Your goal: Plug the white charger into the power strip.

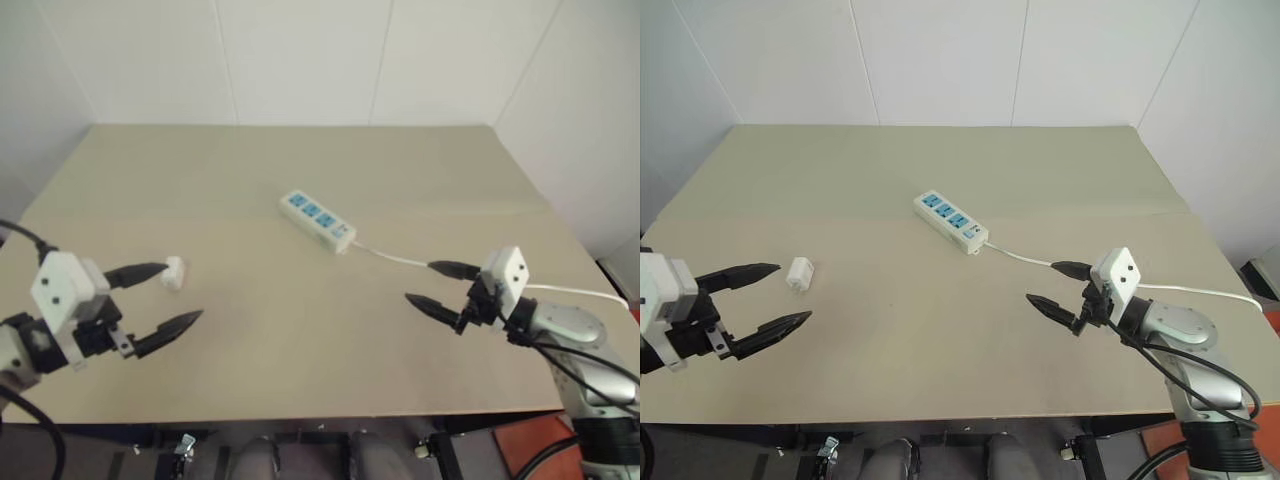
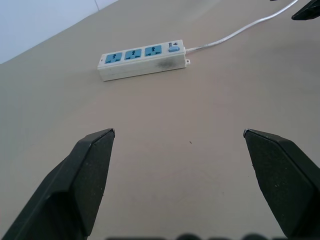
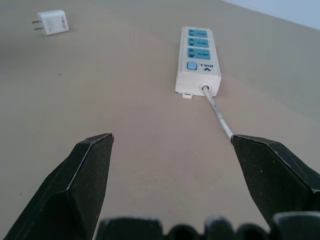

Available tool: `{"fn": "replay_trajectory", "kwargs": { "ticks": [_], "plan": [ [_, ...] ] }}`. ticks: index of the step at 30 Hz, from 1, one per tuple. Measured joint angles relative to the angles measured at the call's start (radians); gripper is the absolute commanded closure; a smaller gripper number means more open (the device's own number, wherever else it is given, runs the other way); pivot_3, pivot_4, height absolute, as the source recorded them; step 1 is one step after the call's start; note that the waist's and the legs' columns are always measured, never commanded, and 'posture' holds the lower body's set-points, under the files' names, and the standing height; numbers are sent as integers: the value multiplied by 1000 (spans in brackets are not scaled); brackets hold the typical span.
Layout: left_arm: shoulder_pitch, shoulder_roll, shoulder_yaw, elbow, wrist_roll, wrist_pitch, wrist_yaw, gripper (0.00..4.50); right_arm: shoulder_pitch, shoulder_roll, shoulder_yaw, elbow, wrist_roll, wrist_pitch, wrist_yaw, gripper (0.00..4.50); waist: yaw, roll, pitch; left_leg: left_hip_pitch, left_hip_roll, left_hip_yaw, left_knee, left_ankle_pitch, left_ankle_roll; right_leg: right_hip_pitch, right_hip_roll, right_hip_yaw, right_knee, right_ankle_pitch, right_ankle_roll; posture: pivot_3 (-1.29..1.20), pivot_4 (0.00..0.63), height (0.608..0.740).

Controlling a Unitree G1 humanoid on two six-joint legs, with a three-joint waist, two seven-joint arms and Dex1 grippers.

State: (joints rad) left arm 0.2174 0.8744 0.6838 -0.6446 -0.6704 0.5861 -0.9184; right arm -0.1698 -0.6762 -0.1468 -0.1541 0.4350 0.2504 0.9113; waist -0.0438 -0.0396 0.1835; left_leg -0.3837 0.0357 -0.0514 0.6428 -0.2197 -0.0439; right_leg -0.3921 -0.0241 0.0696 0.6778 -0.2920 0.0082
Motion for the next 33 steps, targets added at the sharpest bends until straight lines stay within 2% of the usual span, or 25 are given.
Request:
{"fn": "replay_trajectory", "kwargs": {
  "ticks": [15, 20, 26, 33],
  "plan": [
    [-30, 0, -39, 28, 1, -9, 7, 0, 19, -5, -1, -26, -1, 0, -10, 35, 0, 0, 0, 0, 0, 0, 0, 0, 0, 0, 0, 0, 0, 0, 0, 0, 150, 740],
    [-31, 0, -52, 29, 2, -14, 14, 0, -59, 17, 38, 3, -49, -1, -42, 35, -4, 0, 0, 1, 0, 0, 0, 0, 0, 0, 0, 0, 0, 0, 0, 0, 150, 740],
    [-67, 2, -94, 35, 3, -19, 16, 0, -352, 194, 220, 327, -267, -24, -199, 35, -18, 1, 1, -1, 0, 0, 0, 0, 0, -2, 1, 1, 1, 1, -2, 0, 150, 740],
    [-87, -1, -125, 47, 24, -23, 33, 0, -619, 320, 300, 755, -423, -53, -322, 35, -18, 2, 1, -12, -2, 0, 0, -1, 1, -14, -2, 0, 2, 1, -2, 0, 150, 740]
  ]
}}
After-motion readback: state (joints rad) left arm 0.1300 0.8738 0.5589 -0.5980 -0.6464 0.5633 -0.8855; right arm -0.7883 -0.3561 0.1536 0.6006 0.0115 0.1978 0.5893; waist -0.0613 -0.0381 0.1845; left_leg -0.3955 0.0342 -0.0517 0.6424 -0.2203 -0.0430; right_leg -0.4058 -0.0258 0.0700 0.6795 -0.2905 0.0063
